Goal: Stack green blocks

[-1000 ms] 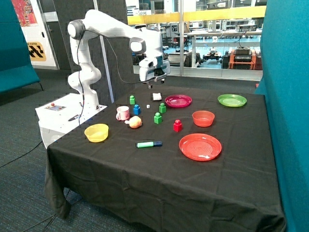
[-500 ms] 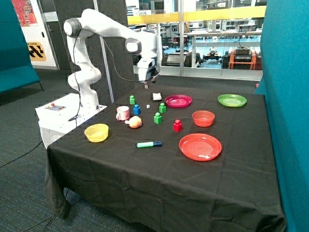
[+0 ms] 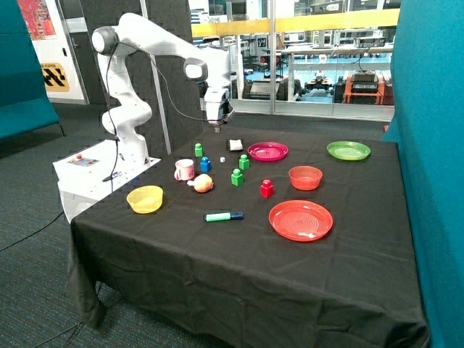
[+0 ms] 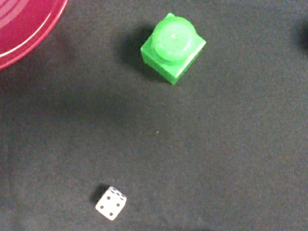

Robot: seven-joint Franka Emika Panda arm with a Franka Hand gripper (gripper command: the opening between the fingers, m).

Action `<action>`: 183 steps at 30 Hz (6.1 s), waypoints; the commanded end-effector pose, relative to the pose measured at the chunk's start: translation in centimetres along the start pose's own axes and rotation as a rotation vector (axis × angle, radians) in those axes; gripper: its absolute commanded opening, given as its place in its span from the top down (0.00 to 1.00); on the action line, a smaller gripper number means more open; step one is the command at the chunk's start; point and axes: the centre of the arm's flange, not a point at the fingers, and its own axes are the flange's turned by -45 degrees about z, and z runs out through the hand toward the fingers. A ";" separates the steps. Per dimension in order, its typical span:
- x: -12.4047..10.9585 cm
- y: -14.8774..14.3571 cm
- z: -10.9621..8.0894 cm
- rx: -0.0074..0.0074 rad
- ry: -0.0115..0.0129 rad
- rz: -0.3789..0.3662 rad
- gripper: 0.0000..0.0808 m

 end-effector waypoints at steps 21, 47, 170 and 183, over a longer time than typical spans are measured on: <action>-0.5 0.5 0.0 0.0010 0.0020 -0.013 0.34; -1.6 -0.3 1.0 0.0010 0.0021 -0.051 0.34; -15.9 -11.6 11.7 0.0006 0.0022 -0.452 0.30; -16.9 -11.3 12.8 0.0006 0.0022 -0.440 0.33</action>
